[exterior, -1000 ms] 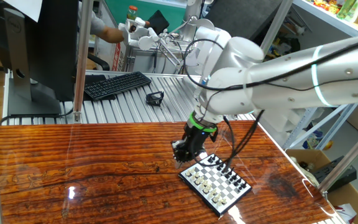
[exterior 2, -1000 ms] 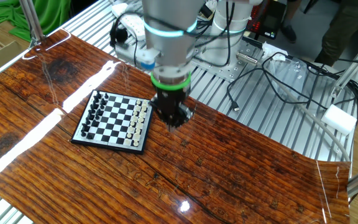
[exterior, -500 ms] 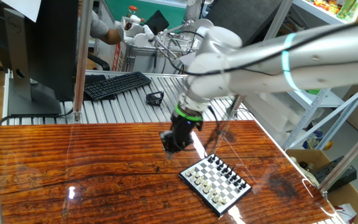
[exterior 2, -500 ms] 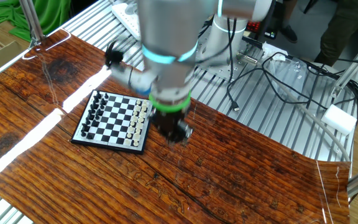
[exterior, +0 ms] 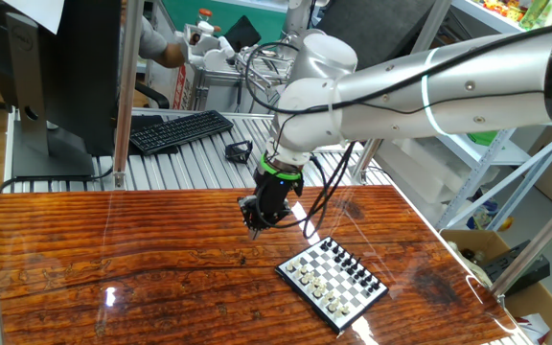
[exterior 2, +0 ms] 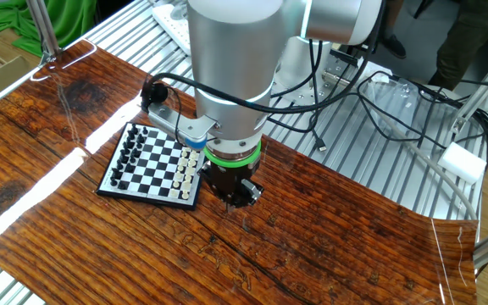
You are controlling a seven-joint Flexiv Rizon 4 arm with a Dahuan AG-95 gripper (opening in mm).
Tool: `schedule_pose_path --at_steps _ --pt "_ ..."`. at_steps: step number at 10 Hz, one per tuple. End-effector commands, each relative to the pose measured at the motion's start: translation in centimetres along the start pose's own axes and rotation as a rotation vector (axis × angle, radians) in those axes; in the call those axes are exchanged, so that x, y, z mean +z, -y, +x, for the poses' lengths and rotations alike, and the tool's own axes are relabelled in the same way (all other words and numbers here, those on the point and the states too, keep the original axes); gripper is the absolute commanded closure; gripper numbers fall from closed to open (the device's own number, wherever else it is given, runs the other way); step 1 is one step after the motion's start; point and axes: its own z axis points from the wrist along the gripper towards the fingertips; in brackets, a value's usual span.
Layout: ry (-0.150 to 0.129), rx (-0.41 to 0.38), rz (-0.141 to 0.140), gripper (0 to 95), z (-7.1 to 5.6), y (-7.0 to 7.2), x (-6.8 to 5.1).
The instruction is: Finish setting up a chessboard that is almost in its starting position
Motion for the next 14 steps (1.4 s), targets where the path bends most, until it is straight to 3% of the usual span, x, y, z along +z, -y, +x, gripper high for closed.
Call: schedule_pose_path --at_steps 1,6,8,14 --pt "0.001 0.004 0.002 95.0 -0.04 0.07 0.09" --pt "-0.008 0.000 0.009 95.0 -0.04 0.07 0.09" --pt "-0.011 -0.015 0.025 95.0 -0.04 0.08 0.11" --pt "0.024 -0.022 0.016 95.0 -0.04 0.08 0.11"
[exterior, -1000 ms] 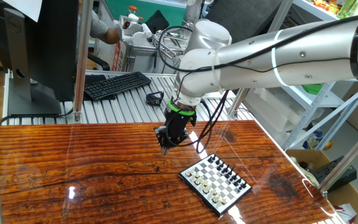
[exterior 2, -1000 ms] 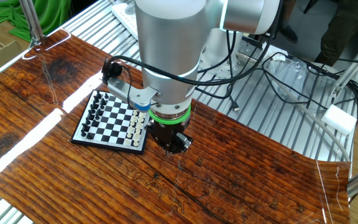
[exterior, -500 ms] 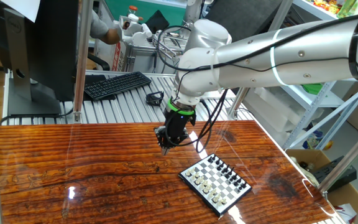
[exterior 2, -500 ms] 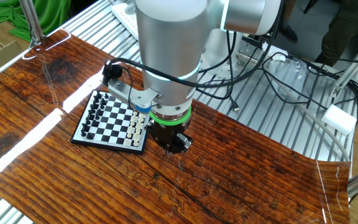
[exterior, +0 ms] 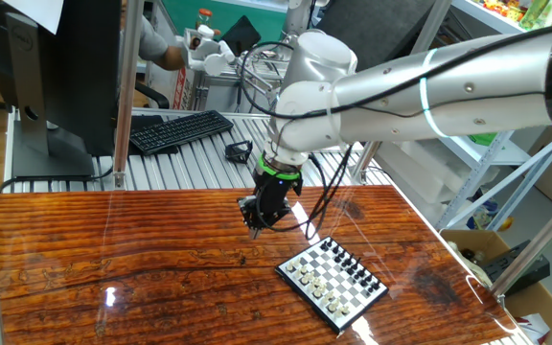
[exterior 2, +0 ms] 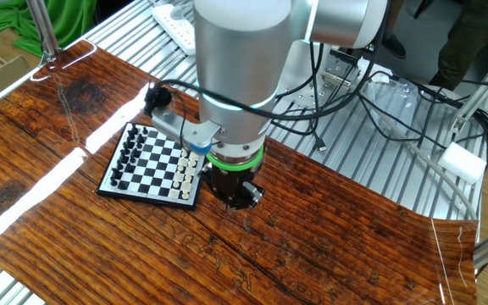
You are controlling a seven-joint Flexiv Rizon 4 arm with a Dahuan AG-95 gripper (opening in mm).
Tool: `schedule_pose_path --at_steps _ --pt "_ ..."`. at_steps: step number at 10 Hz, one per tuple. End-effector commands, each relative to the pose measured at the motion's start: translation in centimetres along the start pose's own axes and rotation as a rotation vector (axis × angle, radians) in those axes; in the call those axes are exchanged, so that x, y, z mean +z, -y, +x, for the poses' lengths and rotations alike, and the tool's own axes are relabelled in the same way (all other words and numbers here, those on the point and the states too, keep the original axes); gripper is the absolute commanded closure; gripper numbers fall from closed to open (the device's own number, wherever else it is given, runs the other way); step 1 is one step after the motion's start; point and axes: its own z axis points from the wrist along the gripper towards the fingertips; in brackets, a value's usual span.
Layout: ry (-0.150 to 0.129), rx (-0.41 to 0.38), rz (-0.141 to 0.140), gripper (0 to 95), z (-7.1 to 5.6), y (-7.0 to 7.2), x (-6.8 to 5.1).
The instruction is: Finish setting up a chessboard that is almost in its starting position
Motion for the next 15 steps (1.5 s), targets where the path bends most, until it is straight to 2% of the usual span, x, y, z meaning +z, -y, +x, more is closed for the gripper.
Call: schedule_pose_path --at_steps 1,4,7,12,13,15 --pt "-0.014 -0.002 -0.002 95.0 -0.15 -0.06 0.02" --pt "-0.024 -0.018 -0.015 95.0 -0.15 -0.06 0.02" --pt "-0.031 -0.041 -0.016 95.0 -0.15 -0.06 0.02" --pt "-0.024 -0.042 -0.023 95.0 -0.15 -0.06 0.02" --pt "-0.037 -0.032 -0.024 95.0 -0.15 -0.06 0.02" --pt "-0.046 -0.021 -0.014 95.0 -0.15 -0.06 0.02"
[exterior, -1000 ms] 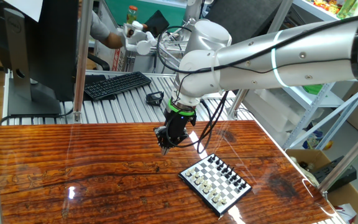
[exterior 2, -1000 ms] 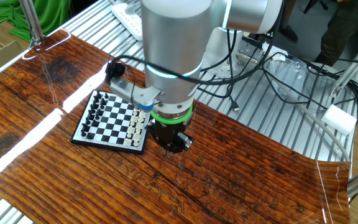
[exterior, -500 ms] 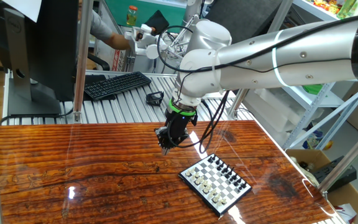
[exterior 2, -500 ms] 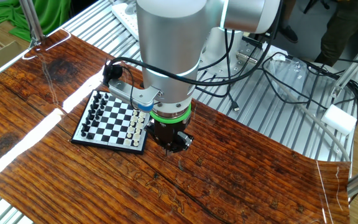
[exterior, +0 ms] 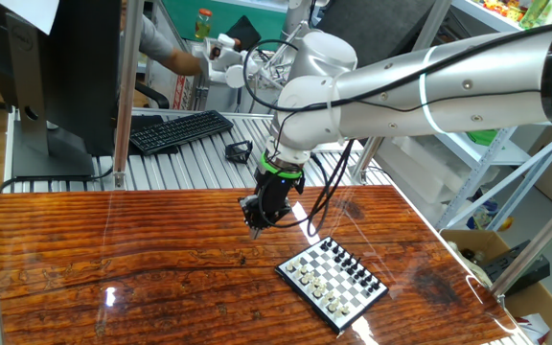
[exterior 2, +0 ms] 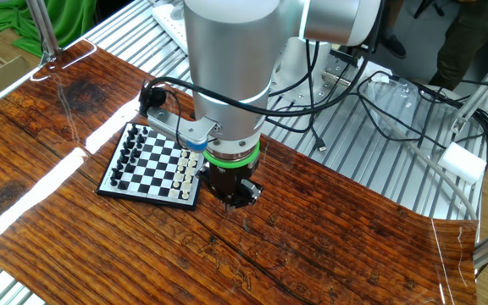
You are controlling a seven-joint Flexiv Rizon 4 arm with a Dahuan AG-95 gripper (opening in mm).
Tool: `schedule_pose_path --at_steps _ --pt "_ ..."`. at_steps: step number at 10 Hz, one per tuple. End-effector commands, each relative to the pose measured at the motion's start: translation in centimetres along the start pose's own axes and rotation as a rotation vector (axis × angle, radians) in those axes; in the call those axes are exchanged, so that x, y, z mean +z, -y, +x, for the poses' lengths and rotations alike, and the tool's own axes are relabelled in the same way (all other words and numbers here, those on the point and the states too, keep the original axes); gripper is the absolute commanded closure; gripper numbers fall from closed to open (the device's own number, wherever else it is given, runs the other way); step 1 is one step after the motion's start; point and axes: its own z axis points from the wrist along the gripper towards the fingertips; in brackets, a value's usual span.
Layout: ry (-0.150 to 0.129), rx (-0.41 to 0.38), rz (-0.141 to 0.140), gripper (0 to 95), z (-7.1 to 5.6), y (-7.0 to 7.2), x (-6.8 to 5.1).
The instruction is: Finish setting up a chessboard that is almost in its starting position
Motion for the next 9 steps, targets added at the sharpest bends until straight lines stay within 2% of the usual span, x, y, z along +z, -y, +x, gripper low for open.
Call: schedule_pose_path --at_steps 1,3,6,9 --pt "-0.011 0.008 0.001 95.0 -0.22 0.00 0.08" --pt "-0.013 0.015 0.004 95.0 -0.22 0.00 0.08" --pt "-0.030 0.014 0.006 95.0 -0.22 0.00 0.08" --pt "-0.030 0.025 -0.002 95.0 -0.22 0.00 0.08"
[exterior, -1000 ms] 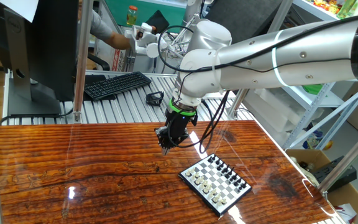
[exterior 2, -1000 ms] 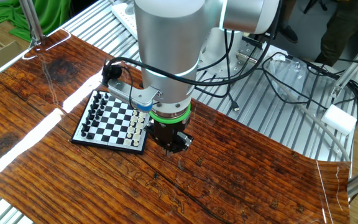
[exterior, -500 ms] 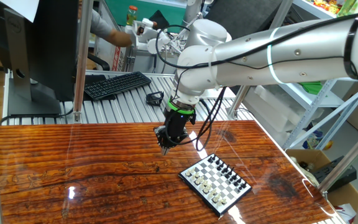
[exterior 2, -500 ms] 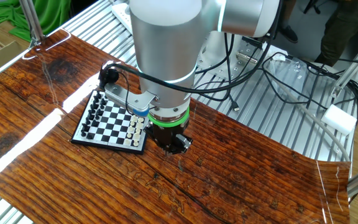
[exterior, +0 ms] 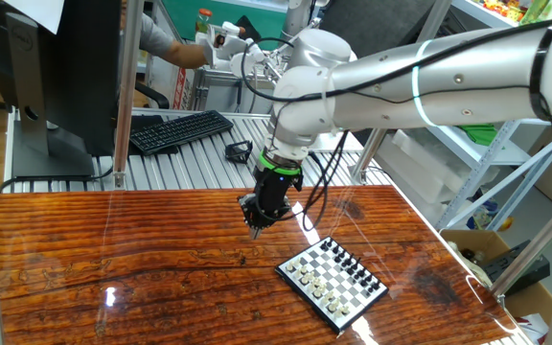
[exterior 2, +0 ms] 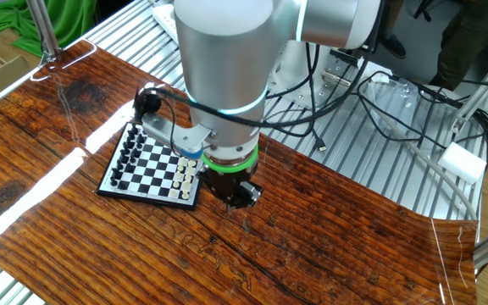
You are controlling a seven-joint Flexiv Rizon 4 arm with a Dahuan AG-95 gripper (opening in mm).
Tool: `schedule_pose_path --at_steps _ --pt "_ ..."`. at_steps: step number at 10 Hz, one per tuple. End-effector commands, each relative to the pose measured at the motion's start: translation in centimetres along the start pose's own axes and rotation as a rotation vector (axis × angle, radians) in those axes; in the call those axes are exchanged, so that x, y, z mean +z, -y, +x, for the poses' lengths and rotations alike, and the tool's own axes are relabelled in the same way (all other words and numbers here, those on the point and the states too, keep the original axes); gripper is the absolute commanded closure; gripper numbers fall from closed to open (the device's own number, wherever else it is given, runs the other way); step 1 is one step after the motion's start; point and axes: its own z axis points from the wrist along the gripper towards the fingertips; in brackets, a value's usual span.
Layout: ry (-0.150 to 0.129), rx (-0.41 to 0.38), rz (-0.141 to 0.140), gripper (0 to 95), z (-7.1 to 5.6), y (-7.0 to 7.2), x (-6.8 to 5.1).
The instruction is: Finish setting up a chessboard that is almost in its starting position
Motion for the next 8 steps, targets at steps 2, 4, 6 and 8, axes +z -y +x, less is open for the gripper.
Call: schedule_pose_path --at_steps 2,4,6,8 --pt "0.004 0.011 -0.006 95.0 0.3 0.1 -0.1" --pt "0.004 0.018 -0.006 95.0 0.3 0.1 0.0" --pt "0.002 0.026 -0.005 95.0 -0.2 0.1 0.4" --pt "0.004 0.030 -0.003 95.0 -1.3 0.2 1.5"
